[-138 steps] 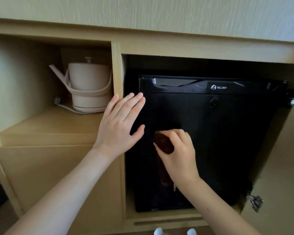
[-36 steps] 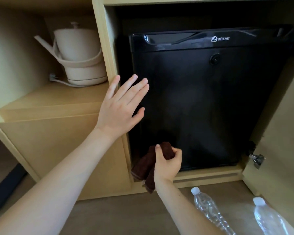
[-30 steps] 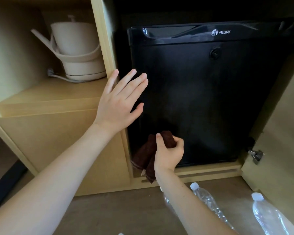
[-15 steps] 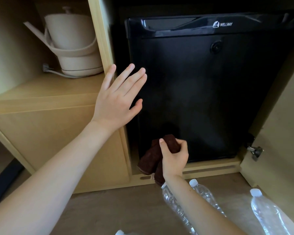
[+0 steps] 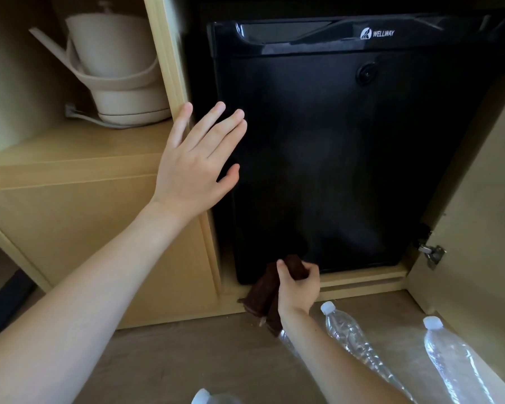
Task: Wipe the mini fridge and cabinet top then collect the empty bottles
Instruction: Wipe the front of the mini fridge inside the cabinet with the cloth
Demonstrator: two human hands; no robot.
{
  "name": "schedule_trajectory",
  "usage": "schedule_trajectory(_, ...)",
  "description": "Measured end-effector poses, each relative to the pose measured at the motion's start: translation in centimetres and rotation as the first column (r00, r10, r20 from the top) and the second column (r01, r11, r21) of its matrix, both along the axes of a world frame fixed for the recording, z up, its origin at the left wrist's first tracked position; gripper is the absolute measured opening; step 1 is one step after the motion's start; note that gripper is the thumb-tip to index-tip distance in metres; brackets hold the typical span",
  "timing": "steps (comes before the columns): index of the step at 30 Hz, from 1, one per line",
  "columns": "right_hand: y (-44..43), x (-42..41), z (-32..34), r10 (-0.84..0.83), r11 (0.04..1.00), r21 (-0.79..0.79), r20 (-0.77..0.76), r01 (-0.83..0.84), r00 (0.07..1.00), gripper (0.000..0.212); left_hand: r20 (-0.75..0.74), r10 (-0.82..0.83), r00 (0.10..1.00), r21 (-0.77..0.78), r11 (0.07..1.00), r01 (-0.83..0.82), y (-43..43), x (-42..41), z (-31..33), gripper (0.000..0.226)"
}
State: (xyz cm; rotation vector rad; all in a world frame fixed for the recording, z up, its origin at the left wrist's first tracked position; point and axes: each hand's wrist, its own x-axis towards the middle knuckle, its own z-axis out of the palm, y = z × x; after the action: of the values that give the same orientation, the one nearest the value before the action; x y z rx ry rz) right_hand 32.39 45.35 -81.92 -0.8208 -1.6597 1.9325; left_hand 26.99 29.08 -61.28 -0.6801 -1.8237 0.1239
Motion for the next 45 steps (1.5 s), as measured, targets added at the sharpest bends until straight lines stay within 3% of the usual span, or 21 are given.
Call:
schedule_trajectory(8,-0.2,0.0,0.5,0.029,0.996,0.088,-0.062,-0.023,0.998,0.028,0.003,-0.003,1.000,-0.007,1.000,0.003,0.0,0.0,0.0,0.049)
schedule_trajectory(15,-1.4,-0.4,-0.1,-0.032,0.989,-0.143,0.103,0.047,0.994,0.033,0.009,-0.001,1.000,-0.009,1.000,0.001,0.0,0.0,0.1,0.050)
schedule_trajectory(22,-4.5,-0.3,3.6,0.093,0.994,-0.043,-0.120,-0.098,0.989,0.029,0.017,0.000,1.000,-0.015,1.000,0.000,-0.1,0.0,0.2,0.050)
schedule_trajectory(29,-5.6,0.7,2.4,0.128,0.987,-0.095,-0.017,-0.129,0.992,0.028,0.037,-0.029,0.999,-0.073,0.997,0.032,-1.2,-0.1,0.7,0.052)
schedule_trajectory(36,-6.5,0.0,8.9,0.134,0.988,-0.047,-0.253,-0.150,0.958,0.024,0.047,-0.035,0.998,-0.034,0.999,0.037,-2.1,0.1,1.7,0.055)
schedule_trajectory(42,-7.0,-0.2,10.4,0.074,0.993,-0.070,-0.218,-0.091,0.973,0.026,0.072,-0.034,0.997,-0.024,0.999,0.036,-1.9,0.4,1.8,0.052)
schedule_trajectory(45,-6.4,-0.6,13.7,0.093,0.992,-0.059,-0.279,-0.114,0.956,0.024,0.069,-0.032,0.997,-0.006,0.999,0.032,-1.8,0.5,2.7,0.050)
